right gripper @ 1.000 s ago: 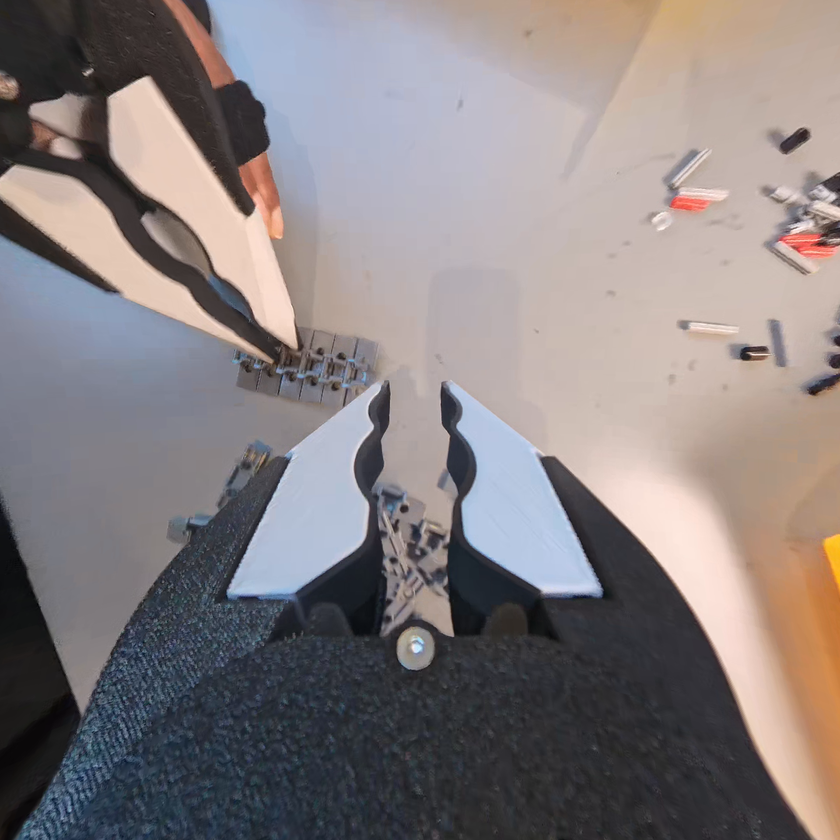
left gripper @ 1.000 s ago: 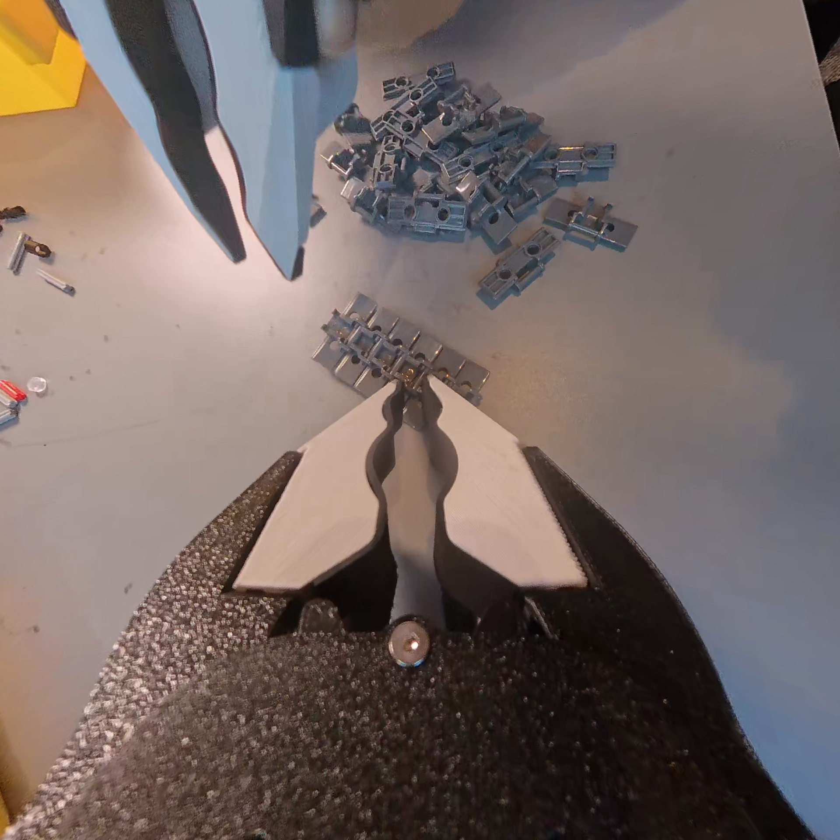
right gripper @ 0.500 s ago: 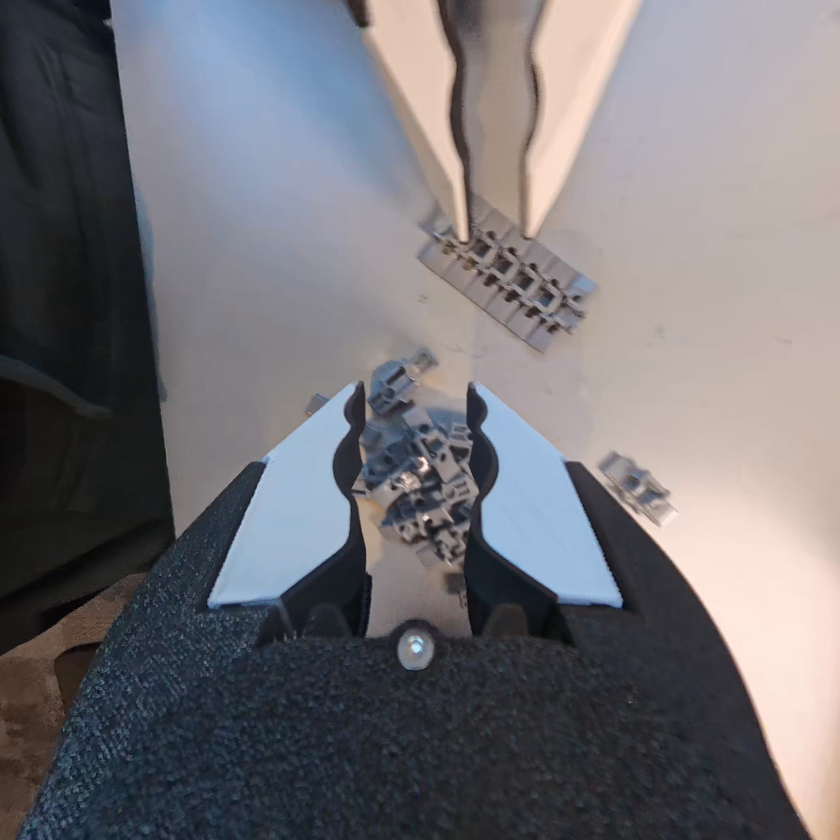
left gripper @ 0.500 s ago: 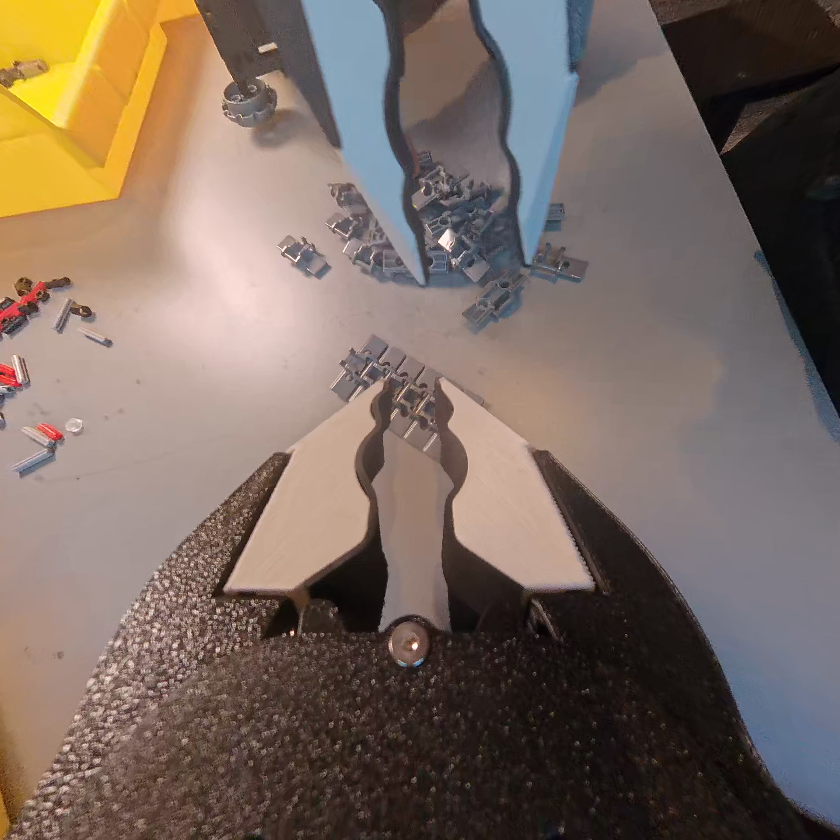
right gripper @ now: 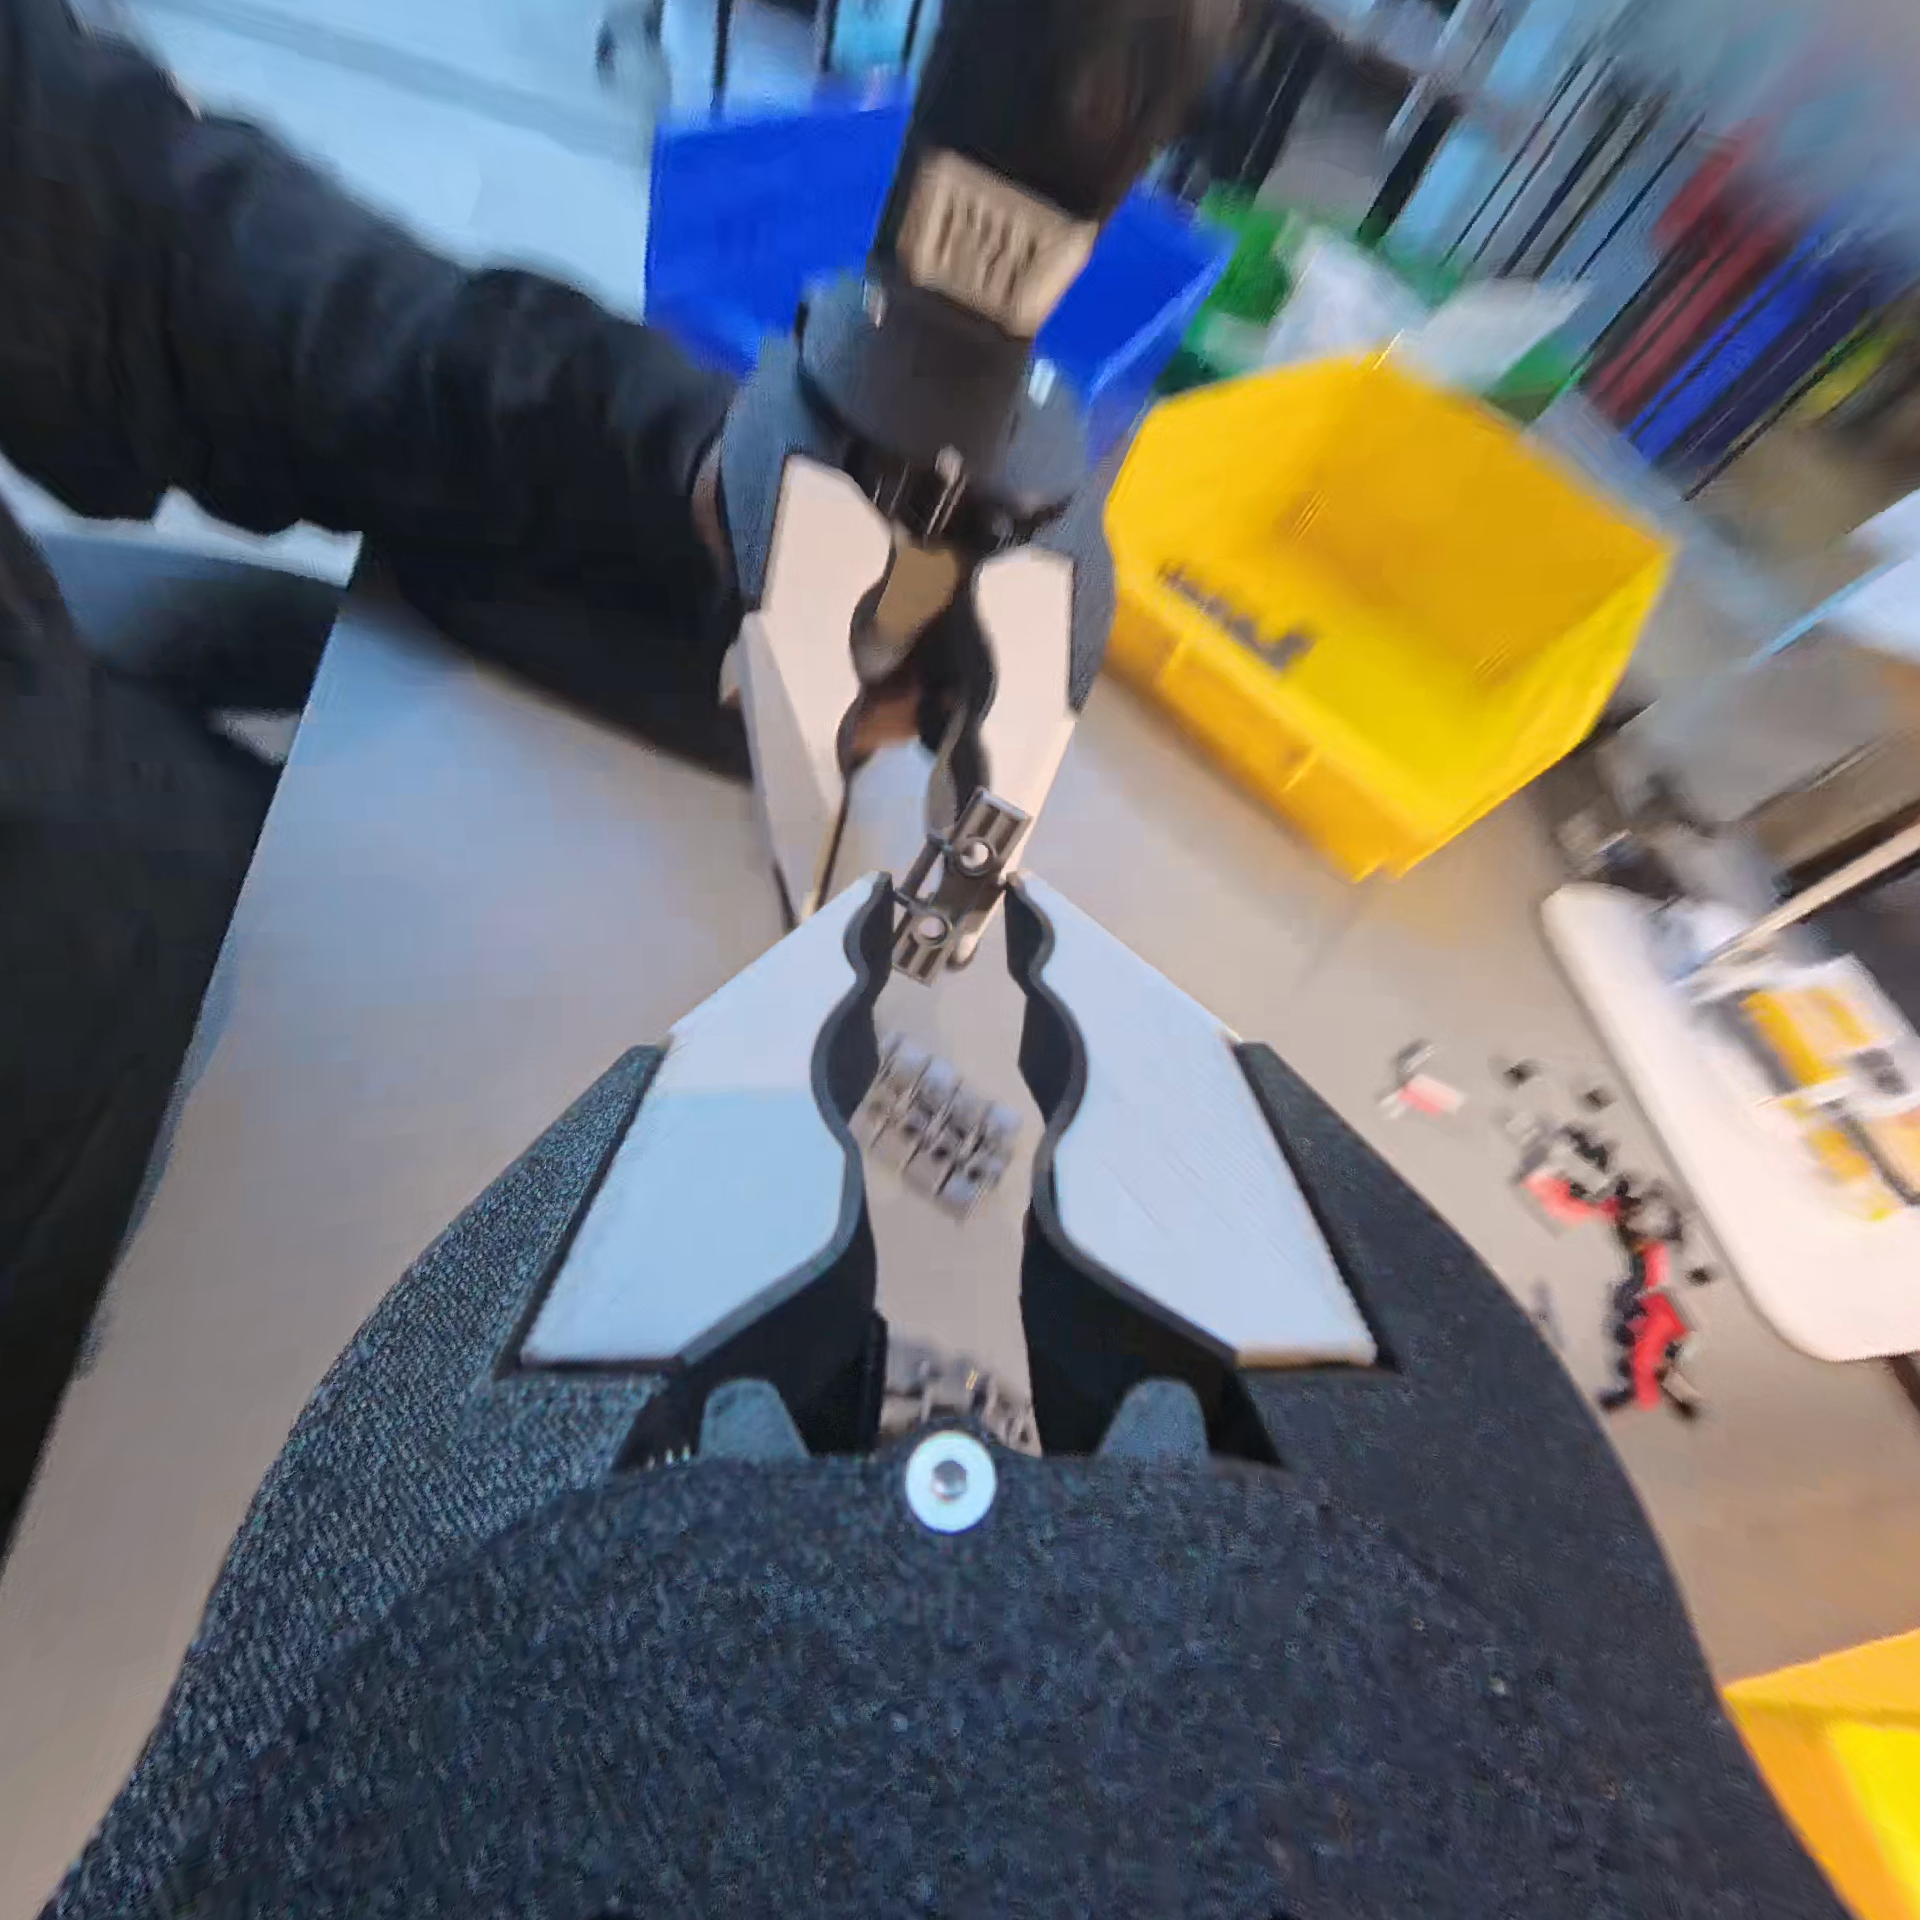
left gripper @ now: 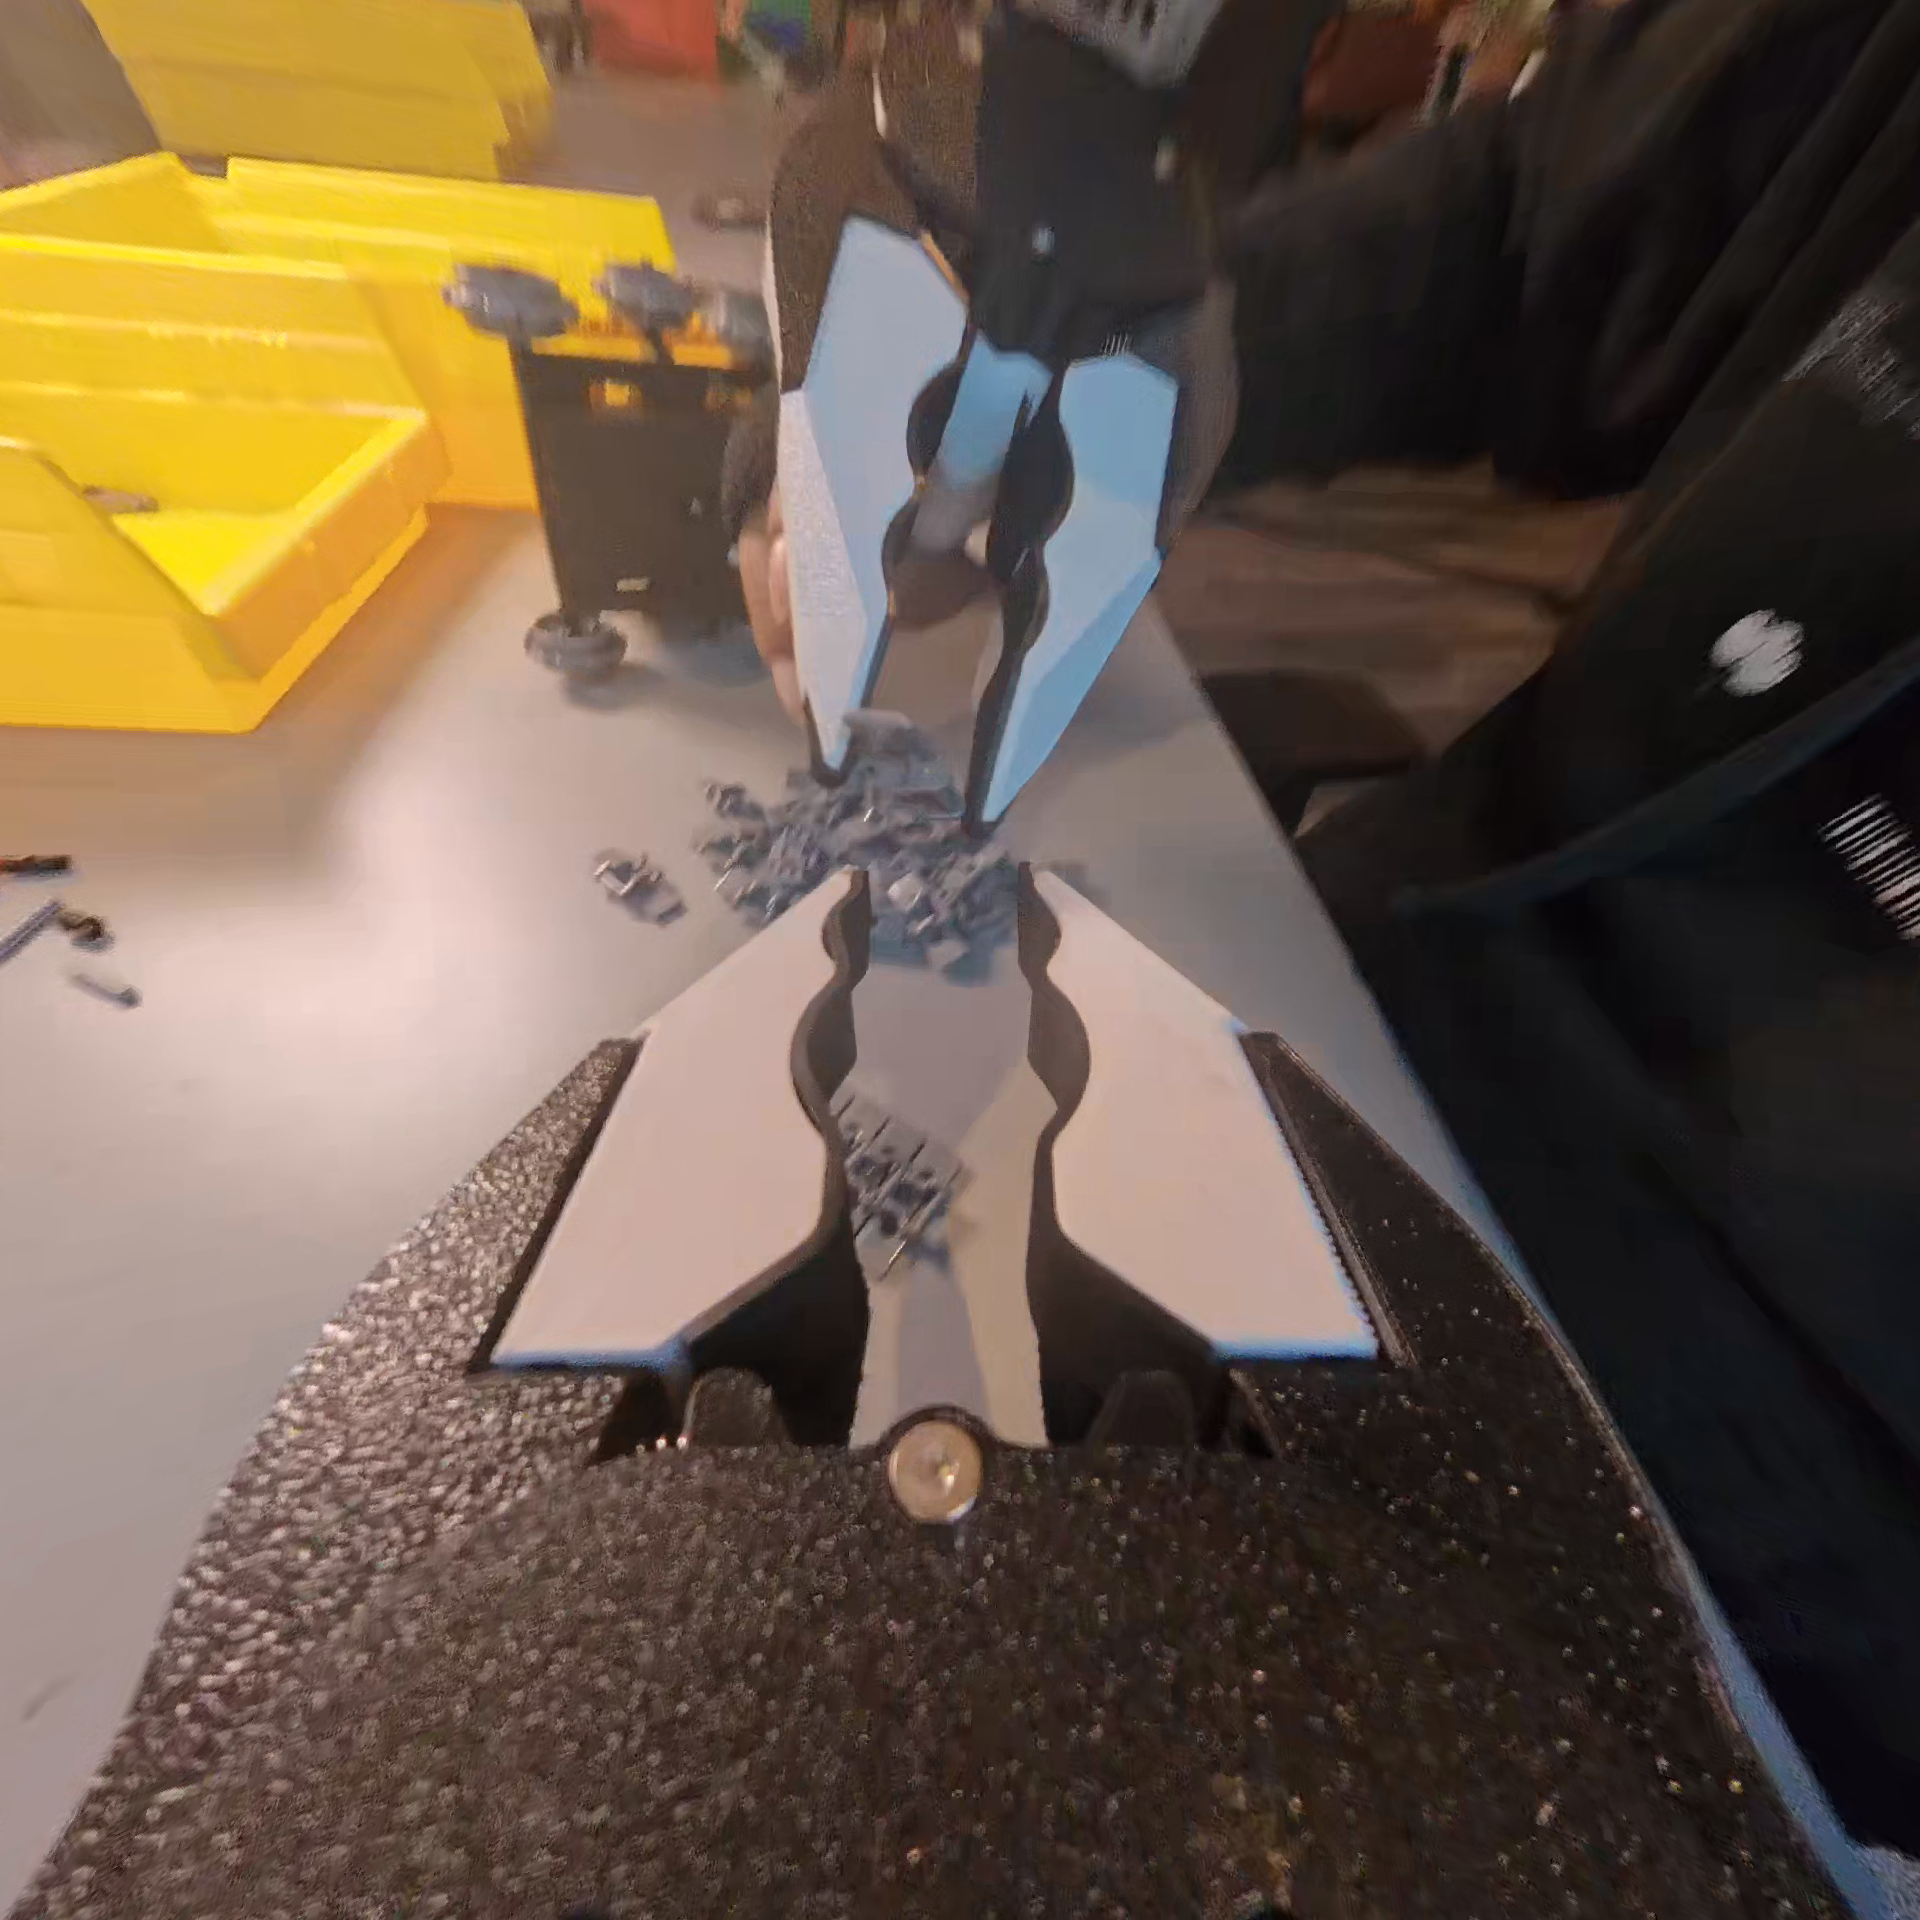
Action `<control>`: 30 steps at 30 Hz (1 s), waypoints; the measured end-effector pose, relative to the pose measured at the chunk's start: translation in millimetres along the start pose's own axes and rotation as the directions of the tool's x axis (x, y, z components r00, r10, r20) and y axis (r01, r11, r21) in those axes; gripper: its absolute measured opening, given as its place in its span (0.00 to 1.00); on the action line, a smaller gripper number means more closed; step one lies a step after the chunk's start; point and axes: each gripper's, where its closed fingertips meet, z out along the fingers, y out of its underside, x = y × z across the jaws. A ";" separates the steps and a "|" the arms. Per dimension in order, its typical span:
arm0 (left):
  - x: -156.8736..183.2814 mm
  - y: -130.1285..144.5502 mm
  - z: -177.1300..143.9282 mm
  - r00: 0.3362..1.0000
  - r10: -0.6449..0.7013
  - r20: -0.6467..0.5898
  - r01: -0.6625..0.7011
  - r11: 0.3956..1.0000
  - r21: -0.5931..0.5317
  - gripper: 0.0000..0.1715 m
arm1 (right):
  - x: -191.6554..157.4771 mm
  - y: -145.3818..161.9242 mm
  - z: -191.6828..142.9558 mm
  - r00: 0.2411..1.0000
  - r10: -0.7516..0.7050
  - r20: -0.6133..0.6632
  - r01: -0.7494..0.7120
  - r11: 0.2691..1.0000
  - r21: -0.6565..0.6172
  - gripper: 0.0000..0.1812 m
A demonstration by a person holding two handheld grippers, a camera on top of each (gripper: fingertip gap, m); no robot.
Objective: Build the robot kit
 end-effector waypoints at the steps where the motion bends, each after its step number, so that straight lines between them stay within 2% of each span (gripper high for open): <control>1: 4.3 -11.2 -2.5 0.999 -0.034 -0.036 0.037 0.997 0.067 0.15 | 3.4 -11.8 -2.7 0.999 -0.023 -0.047 0.026 0.997 0.072 0.12; 4: 12.5 -43.0 -14.9 0.978 -0.131 -0.160 0.171 0.949 0.263 0.15 | 4.5 -33.6 -6.6 0.973 -0.132 -0.188 0.167 0.969 0.182 0.12; 6: 16.7 -56.2 -25.4 0.928 -0.220 -0.299 0.318 0.888 0.331 0.17 | 3.3 -44.1 -9.2 0.938 -0.205 -0.279 0.268 0.940 0.211 0.12; 9: 15.8 -62.0 -31.8 0.857 -0.304 -0.416 0.459 0.818 0.347 0.22 | -0.9 -53.1 -9.4 0.868 -0.330 -0.371 0.415 0.893 0.177 0.12; 11: 19.2 -62.4 -30.9 0.826 -0.325 -0.461 0.498 0.803 0.326 0.23 | -3.1 -57.5 -8.5 0.819 -0.396 -0.415 0.489 0.860 0.144 0.12; 12: 21.9 -61.7 -30.2 0.816 -0.327 -0.476 0.505 0.805 0.312 0.19 | -3.7 -59.6 -8.9 0.797 -0.423 -0.432 0.519 0.845 0.131 0.12; 14: 22.8 -61.0 -29.7 0.827 -0.317 -0.464 0.487 0.817 0.310 0.16 | -3.7 -59.9 -8.9 0.748 -0.484 -0.454 0.578 0.812 0.086 0.12; 16: 18.9 -56.8 -27.0 0.876 -0.289 -0.385 0.418 0.854 0.311 0.16 | -2.7 -55.0 -8.1 0.710 -0.535 -0.458 0.617 0.786 0.037 0.12; 18: 12.4 -51.4 -24.5 0.924 -0.254 -0.285 0.337 0.893 0.298 0.16 | -0.8 -49.0 -8.6 0.709 -0.538 -0.455 0.613 0.790 0.021 0.11; 19: 6.7 -47.1 -23.2 0.951 -0.226 -0.210 0.281 0.917 0.284 0.16 | 0.5 -43.0 -8.0 0.729 -0.528 -0.436 0.592 0.806 0.014 0.12; 21: -5.9 -37.8 -22.4 0.987 -0.151 -0.053 0.159 0.960 0.231 0.16 | -0.3 -27.9 -6.2 0.815 -0.461 -0.352 0.500 0.866 0.025 0.16; 22: -13.5 -32.5 -22.6 0.994 -0.108 0.030 0.100 0.976 0.193 0.08 | -2.2 -20.5 -6.1 0.873 -0.393 -0.290 0.421 0.906 0.042 0.16; 24: -28.0 -20.3 -22.0 0.984 -0.009 0.179 -0.007 0.996 0.090 0.08 | -6.1 -4.6 -6.0 0.984 -0.138 -0.112 0.144 0.988 0.047 0.19; 25: -31.2 -14.7 -19.8 0.974 0.046 0.223 -0.054 0.998 0.034 0.08 | -7.7 -1.2 -7.2 0.999 0.025 -0.023 -0.024 0.999 0.044 0.19; 27: -35.8 -3.6 -13.3 0.943 0.163 0.291 -0.146 0.986 -0.080 0.08 | -7.0 11.9 -5.9 0.958 0.273 0.085 -0.271 0.962 -0.033 0.22; 30: -41.8 6.2 -8.5 0.848 0.383 0.367 -0.309 0.919 -0.244 0.07 | -7.6 19.0 -2.9 0.861 0.474 0.184 -0.469 0.880 -0.072 0.23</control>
